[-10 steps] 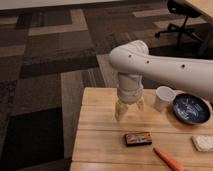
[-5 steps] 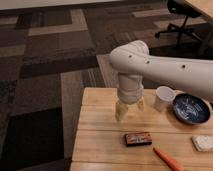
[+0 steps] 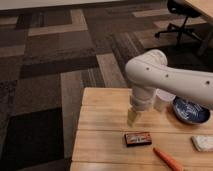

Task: Place the pepper in the ceramic cup

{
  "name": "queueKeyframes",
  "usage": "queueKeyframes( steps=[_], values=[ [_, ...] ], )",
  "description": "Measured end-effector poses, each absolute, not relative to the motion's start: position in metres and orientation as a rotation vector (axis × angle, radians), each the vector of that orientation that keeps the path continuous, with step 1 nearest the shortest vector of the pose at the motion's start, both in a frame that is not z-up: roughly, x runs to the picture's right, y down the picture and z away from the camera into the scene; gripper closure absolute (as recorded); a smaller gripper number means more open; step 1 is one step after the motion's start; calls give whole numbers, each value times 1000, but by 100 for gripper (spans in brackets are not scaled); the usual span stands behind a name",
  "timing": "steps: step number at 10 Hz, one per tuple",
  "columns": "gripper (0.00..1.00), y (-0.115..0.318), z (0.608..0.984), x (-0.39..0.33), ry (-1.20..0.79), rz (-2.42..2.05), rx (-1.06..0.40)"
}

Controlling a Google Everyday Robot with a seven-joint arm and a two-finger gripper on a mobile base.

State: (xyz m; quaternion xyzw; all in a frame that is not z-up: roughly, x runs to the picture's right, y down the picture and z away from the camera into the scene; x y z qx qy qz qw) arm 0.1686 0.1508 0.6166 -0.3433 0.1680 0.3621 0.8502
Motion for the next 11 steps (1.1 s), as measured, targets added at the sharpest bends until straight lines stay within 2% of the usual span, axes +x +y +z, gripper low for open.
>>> queueKeyframes(
  steps=[3,7,11],
  values=[
    [35,177,617,213,308,685,-717],
    [35,177,617,212,306,684,-718],
    [35,200,615,228,272,696,-712]
  ],
)
